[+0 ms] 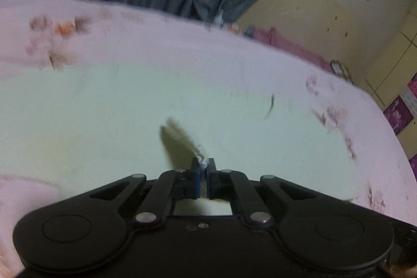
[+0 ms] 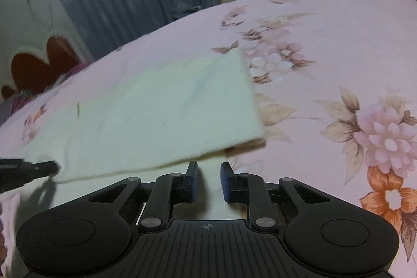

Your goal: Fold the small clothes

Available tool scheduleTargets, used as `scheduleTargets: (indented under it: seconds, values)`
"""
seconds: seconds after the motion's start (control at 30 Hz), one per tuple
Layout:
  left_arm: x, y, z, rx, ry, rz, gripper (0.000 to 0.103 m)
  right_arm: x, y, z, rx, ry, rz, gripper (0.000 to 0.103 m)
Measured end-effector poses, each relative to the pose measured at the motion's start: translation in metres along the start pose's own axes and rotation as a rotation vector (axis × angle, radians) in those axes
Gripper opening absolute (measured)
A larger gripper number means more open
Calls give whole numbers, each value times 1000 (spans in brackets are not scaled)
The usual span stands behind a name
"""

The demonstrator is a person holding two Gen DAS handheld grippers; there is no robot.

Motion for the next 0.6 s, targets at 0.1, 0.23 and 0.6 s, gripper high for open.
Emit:
scheduleTargets:
  seconds: [0.1, 0.23, 0.6]
  values:
    - [-8, 12, -17, -25, -41, 13, 4, -4, -5, 6, -5, 18, 3, 20]
    - [-7, 37, -21, -69, -23, 10, 3, -3, -6, 6, -6, 19, -6, 20]
    - [-5, 64, -19, -115, -5, -9, 3, -1, -1, 6, 9, 20, -38, 20]
Point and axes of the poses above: each gripper's, at about its wrist camera, not at the fingertips, and z roughly the way its jaws point, y to its left, x to its underside, the point moved 5 cm from there along z, roughly the way its jaws point, and after that the axes turned 1 degree about x, right-handed, at the moved point
